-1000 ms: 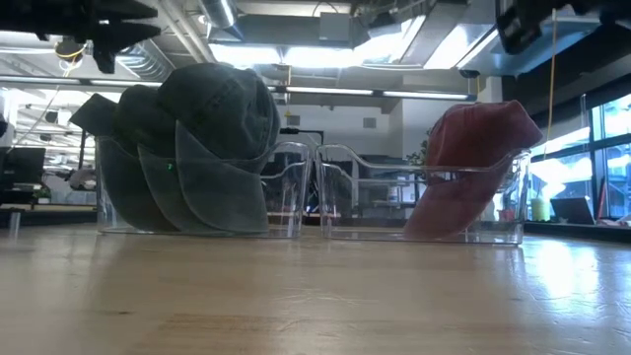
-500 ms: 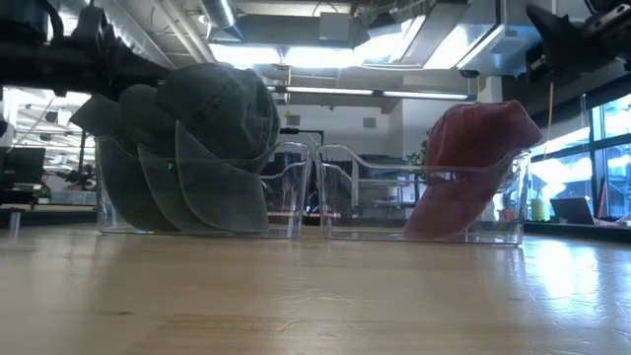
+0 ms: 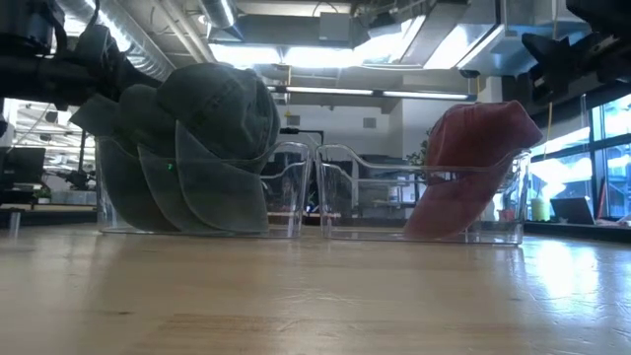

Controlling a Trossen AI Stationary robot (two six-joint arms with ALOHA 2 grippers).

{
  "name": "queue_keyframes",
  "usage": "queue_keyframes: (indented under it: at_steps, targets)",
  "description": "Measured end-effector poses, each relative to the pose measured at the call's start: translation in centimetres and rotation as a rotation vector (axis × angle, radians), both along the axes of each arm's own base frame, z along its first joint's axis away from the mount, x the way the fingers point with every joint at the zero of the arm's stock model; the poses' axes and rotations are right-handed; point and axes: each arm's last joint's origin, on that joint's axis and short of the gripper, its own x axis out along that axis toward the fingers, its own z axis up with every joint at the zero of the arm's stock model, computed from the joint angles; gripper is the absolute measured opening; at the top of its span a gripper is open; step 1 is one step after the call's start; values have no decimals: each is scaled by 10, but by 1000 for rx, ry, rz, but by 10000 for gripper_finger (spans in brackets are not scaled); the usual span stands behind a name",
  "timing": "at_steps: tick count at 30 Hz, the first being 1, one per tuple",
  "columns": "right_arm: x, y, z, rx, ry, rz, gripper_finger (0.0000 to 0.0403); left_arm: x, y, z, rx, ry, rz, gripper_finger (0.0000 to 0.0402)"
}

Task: Pick & Place hat
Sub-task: Return to Home Position

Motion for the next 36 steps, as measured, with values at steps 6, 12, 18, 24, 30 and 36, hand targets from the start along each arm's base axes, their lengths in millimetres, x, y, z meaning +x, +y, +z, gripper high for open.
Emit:
queue_keyframes:
  at_steps: [6,12,18,24,30,36]
  targets:
    - [0,0,-7,-62,62,-6,228,1,0,-2,65,56,-3,141]
    - [1,-2,-15,-81,142,-91,228,2,0,-4,215,138,-25,139]
    - [1,-4,-22,-145,206,-137,228,2,0,-5,266,170,-28,140]
    - [1,-3,-23,-199,202,-106,228,2,0,-5,230,155,-30,139]
    - [1,-3,-23,-199,202,-105,228,2,0,-5,230,155,-30,139]
    - [1,-3,-23,-199,202,-104,228,2,0,-5,230,155,-30,141]
